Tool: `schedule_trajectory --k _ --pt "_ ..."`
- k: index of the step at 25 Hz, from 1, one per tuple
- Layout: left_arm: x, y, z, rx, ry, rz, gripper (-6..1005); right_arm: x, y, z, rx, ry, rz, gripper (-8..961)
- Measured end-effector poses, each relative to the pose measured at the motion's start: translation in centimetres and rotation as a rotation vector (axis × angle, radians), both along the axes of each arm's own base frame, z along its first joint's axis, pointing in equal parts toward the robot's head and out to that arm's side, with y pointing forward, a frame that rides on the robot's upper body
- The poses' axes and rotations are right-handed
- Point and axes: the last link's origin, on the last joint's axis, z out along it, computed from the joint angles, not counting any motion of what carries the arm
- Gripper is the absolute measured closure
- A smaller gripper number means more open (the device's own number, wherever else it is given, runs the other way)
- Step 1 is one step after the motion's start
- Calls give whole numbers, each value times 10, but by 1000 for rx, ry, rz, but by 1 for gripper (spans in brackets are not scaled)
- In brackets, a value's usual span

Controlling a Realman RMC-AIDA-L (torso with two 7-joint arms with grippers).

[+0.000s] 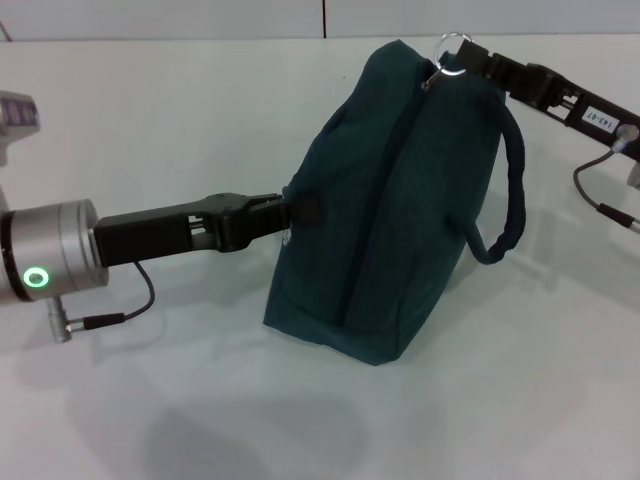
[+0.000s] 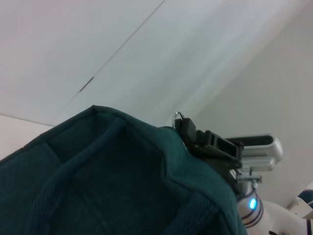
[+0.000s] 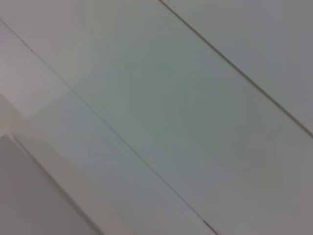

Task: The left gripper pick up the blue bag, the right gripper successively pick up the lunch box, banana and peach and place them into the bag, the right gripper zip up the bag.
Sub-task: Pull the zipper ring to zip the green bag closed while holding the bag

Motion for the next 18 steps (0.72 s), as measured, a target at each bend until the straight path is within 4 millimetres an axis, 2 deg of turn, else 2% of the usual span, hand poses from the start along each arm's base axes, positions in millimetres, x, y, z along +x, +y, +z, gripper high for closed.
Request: schedule_trajectory --k 7,13,18 --pt "-10 -9 7 -3 -9 12 886 7 4 10 62 4 -31 936" --pt "-22 -14 15 16 -20 60 875 18 7 10 79 -22 -89 936" --pt "-31 -14 22 74 -59 120 866 20 5 8 72 -25 -91 936"
